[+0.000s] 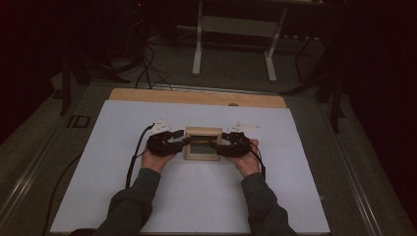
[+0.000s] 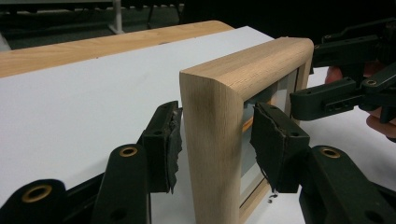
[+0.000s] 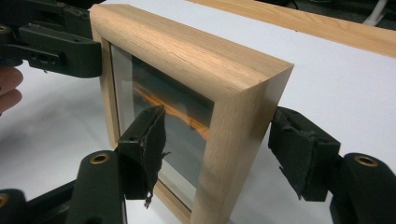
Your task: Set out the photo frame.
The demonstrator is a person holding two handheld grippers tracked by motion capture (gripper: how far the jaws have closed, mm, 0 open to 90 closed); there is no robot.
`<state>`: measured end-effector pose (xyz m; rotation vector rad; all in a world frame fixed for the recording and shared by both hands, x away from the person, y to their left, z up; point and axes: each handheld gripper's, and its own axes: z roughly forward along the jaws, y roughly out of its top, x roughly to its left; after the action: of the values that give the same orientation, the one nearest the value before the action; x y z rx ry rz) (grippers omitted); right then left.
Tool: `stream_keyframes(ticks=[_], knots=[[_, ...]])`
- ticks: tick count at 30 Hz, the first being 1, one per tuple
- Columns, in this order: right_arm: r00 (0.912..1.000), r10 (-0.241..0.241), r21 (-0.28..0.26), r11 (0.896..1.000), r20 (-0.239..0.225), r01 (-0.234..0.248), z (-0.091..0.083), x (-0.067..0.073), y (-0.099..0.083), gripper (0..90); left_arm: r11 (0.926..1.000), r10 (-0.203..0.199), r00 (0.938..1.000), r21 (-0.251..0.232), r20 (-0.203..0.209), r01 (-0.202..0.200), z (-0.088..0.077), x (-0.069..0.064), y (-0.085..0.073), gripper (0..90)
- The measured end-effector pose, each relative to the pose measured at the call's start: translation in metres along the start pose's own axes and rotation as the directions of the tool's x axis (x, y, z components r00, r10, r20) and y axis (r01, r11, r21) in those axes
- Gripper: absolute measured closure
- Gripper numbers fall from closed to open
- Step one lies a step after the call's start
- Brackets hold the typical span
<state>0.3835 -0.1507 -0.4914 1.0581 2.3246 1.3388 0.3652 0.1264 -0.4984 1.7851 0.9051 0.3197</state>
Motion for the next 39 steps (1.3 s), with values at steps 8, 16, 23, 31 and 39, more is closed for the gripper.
stream_keyframes(ticks=[8, 16, 23, 31, 39], knots=[[0.9998, -0.016, 0.013, 1.0, 0.007, 0.016, -0.004, 0.0, -0.001, 34.4, 1.0, -0.003, 0.9999, 0.003, 0.014, 0.003, -0.006, -0.001, 0.0, 51.7], [0.9997, -0.022, 0.014, 1.0, 0.012, 0.021, -0.012, -0.001, -0.003, 34.6, 0.9999, -0.009, 0.9999, 0.015, -0.006, 0.009, -0.018, 0.005, -0.003, 51.7], [0.9994, -0.027, 0.026, 0.999, 0.02, 0.027, -0.02, -0.004, -0.007, 38.4, 0.9992, 0.003, 0.9998, 0.041, -0.018, -0.002, -0.028, 0.007, -0.005, 52.0], [0.9988, -0.044, 0.047, 0.998, 0.019, 0.043, -0.028, -0.005, -0.01, 41.1, 0.9972, 0.02, 0.9997, 0.072, -0.016, -0.019, -0.034, 0.005, -0.005, 52.0], [0.9986, -0.048, 0.06, 0.997, 0.02, 0.047, -0.034, -0.008, -0.012, 41.2, 0.9955, 0.03, 0.9995, 0.09, -0.012, -0.029, -0.037, 0.003, -0.007, 52.0]])
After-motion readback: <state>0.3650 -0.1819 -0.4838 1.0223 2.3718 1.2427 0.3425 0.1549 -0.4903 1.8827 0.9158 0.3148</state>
